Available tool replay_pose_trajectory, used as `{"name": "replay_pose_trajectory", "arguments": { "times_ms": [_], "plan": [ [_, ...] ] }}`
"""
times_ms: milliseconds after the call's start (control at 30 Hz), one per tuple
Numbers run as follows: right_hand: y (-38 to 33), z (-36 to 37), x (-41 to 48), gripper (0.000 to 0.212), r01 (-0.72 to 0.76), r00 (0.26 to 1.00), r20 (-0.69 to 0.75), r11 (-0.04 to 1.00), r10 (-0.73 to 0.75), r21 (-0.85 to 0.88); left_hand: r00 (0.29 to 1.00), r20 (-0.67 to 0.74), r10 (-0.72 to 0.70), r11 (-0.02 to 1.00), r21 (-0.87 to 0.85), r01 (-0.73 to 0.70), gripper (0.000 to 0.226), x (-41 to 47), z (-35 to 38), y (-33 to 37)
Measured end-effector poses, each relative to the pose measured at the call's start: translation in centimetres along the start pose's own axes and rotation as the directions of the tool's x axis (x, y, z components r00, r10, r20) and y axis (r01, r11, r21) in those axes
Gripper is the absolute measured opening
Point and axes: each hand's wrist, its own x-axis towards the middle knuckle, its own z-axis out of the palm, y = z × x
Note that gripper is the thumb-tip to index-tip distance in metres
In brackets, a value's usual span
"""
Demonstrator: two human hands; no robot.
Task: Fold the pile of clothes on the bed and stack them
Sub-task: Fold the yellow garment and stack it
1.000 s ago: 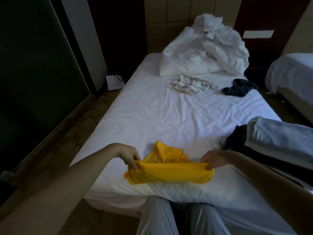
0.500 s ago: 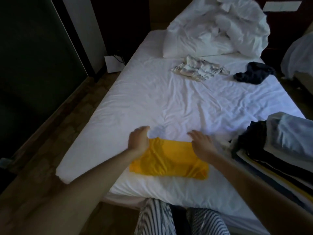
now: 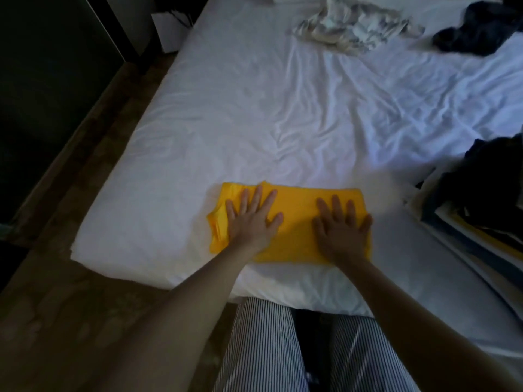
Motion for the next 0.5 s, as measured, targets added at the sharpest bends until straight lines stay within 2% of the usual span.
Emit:
{"name": "replay_pose_trajectory", "arguments": {
  "times_ms": [67, 167, 233, 267, 333, 367, 433, 500],
  "plan": [
    [1.0, -0.1, 0.2, 0.051, -0.085, 0.996, 0.0, 0.996, 0.085, 0.028, 0.994, -0.018, -0.104, 0.992, -0.071, 0.102, 0.059, -0.2, 0.1, -0.7],
    [1.5, -0.7, 0.0, 0.051, -0.203, 0.979, 0.021, 0.973, 0.202, 0.112, 0.964, -0.029, -0.264, 0.953, -0.164, 0.256, 0.06, -0.3, -0.1, -1.0],
    [2.0, -1.3, -0.2, 0.058, -0.278, 0.959, -0.007, 0.942, 0.284, 0.188, 0.916, -0.071, -0.394, 0.889, -0.284, 0.36, 0.067, -0.5, -0.7, -1.0],
    [2.3, -1.8, -0.4, 0.059, -0.309, 0.943, -0.033, 0.906, 0.332, 0.29, 0.87, -0.075, -0.487, 0.826, -0.364, 0.43, 0.074, -0.6, -1.1, -1.1],
    [2.9, -2.9, -0.7, 0.043, -0.357, 0.884, -0.068, 0.761, 0.463, 0.542, 0.77, -0.033, -0.638, 0.705, -0.428, 0.566, 0.086, -0.8, -1.8, -1.5],
    [2.9, -3.3, -0.8, 0.036, -0.383, 0.857, -0.023, 0.666, 0.514, 0.64, 0.737, 0.004, -0.676, 0.671, -0.411, 0.617, 0.09, -1.1, -2.1, -1.7],
    [2.6, -3.9, -0.8, 0.045, -0.452, 0.834, 0.167, 0.478, 0.525, 0.753, 0.719, 0.064, -0.692, 0.632, -0.427, 0.646, 0.09, -1.6, -2.7, -2.0],
    [2.0, -4.3, -1.1, 0.063, -0.492, 0.827, 0.321, 0.317, 0.462, 0.811, 0.739, 0.098, -0.667, 0.606, -0.505, 0.614, 0.083, -2.3, -2.9, -2.1]
  ]
}}
